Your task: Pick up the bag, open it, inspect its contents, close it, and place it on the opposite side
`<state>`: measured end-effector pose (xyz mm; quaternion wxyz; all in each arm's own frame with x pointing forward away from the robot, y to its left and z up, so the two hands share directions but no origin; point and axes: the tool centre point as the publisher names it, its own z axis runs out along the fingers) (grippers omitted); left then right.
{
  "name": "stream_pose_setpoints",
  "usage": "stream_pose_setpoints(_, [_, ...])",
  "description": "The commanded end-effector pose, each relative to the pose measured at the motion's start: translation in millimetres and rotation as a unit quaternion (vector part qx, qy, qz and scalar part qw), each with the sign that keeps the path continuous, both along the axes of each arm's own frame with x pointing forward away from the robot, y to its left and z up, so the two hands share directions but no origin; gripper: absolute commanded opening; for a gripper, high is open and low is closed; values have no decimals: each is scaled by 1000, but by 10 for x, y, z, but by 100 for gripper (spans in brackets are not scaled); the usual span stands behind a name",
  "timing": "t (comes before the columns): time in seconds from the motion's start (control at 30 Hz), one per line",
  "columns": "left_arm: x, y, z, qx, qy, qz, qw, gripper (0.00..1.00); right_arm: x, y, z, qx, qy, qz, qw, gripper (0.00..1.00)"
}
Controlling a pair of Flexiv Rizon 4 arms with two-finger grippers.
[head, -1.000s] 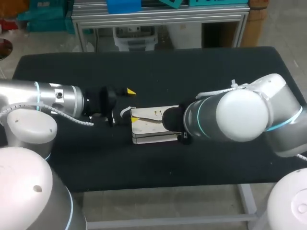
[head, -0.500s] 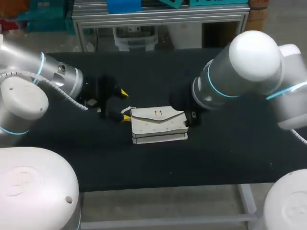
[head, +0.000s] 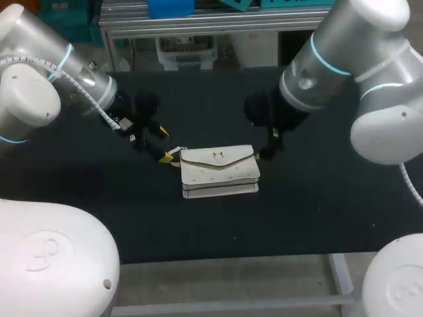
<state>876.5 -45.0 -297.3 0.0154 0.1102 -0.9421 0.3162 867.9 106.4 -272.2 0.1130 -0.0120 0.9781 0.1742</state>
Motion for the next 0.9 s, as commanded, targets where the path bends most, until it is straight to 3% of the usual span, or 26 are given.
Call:
stream_pose_setpoints(0.03, [39,-14,9,11,10,-6,1000,100,14,-65,20,13,91,39,995,100])
stream_pose_setpoints(0.4, [39,-14,9,11,10,-6,1000,100,71,-37,19,2,93,26,995,100])
stream_pose_setpoints(0.57, [113,-89,19,0,74,133,988,100,244,-28,103,-16,137,-75,988,100])
stream_pose_setpoints(0.7, [176,-82,5,4,118,247,962,100,321,-84,208,-5,172,-174,970,100])
stream_pose_setpoints(0.9, [214,-27,-20,16,169,379,910,100,377,-212,280,41,221,-316,922,100])
